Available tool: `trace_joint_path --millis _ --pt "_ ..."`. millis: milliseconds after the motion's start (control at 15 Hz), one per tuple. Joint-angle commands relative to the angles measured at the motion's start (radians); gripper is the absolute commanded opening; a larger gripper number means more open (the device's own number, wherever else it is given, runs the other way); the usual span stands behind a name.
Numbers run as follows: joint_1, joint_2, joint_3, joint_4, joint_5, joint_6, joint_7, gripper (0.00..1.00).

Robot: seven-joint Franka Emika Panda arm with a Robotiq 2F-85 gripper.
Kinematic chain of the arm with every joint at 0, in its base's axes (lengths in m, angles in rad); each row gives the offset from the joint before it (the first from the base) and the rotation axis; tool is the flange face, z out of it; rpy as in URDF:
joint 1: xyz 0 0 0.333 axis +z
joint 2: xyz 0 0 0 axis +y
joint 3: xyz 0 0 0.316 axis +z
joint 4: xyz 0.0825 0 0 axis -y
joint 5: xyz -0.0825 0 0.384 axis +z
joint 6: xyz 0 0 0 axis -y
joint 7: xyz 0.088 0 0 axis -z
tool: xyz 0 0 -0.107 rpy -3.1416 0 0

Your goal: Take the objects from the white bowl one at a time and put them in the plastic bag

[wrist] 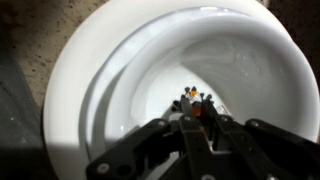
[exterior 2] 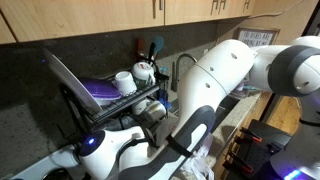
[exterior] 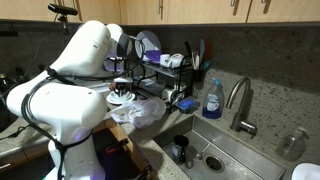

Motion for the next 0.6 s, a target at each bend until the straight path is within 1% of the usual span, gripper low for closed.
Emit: trace_joint_path --millis 0,133,200,267,333,533 --pt "0.0 -0.029 0.0 -0.015 -0.001 0.003 -0.012 0.0" --pt "-0.005 -0.049 0.0 -0.033 -0.001 0.021 -0.008 0.02" --pt "-0.006 -0.06 0.0 -0.042 -0.001 0.032 -0.004 0.04" --pt "-0.01 -0.077 0.0 -0.057 -0.001 0.049 -0.001 0.04" --pt "-0.013 -0.09 -0.001 -0.066 -0.001 0.063 0.001 0.06" --pt "-0.022 -0.136 -0.001 -0.101 -0.002 0.106 0.006 0.04"
